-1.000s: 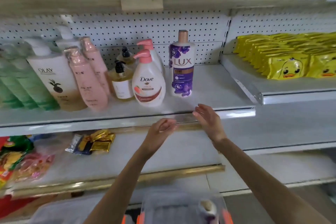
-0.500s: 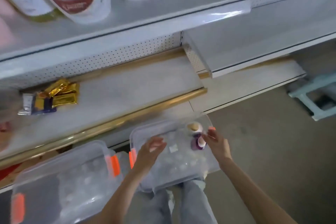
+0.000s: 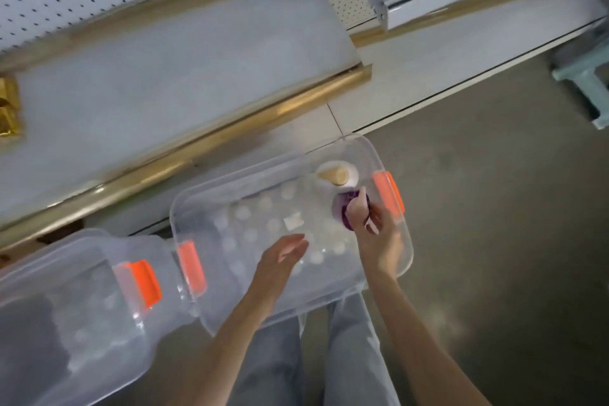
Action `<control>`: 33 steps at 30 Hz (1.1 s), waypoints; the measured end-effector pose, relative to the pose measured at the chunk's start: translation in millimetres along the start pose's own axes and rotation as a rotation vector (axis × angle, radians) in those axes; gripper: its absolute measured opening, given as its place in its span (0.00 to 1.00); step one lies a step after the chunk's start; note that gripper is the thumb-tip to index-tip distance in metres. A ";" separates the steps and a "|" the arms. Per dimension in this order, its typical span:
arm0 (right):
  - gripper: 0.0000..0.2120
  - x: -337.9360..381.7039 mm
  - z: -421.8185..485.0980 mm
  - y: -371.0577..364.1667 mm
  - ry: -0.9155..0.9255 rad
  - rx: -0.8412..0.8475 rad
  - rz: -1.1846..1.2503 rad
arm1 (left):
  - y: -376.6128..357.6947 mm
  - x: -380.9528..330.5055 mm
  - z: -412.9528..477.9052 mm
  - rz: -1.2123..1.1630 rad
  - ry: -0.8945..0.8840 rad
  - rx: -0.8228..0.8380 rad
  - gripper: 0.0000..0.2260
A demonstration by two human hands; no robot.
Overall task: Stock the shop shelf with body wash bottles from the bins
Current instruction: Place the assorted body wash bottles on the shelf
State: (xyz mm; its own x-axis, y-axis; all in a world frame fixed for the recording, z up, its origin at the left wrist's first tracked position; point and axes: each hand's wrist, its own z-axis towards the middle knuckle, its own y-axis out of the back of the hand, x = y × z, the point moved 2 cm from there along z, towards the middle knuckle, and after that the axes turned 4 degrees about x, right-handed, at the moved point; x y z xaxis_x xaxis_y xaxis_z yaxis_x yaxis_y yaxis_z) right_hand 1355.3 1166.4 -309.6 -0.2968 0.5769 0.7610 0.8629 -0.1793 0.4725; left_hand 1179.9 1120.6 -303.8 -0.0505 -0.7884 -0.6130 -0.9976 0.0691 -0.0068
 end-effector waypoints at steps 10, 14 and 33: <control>0.12 -14.5 -2.4 -17.1 0.107 -0.115 -0.155 | -11.0 -13.6 15.8 -0.104 0.031 -0.063 0.08; 0.10 -11.4 1.5 0.8 0.039 -0.105 -0.152 | -2.0 -20.7 7.5 -0.074 0.009 -0.040 0.07; 0.10 203.1 -140.5 140.8 0.605 0.098 0.008 | 18.8 -153.4 -149.8 0.403 -0.462 0.352 0.32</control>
State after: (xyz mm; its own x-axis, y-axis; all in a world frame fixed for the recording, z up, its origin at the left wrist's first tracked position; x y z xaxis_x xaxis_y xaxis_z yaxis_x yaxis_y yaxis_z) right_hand 1359.0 1146.4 -26.0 -0.4446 0.0163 0.8956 0.8913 -0.0916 0.4441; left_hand 1161.7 1151.3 -91.5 -0.3097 -0.3249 -0.8936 -0.8269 0.5560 0.0844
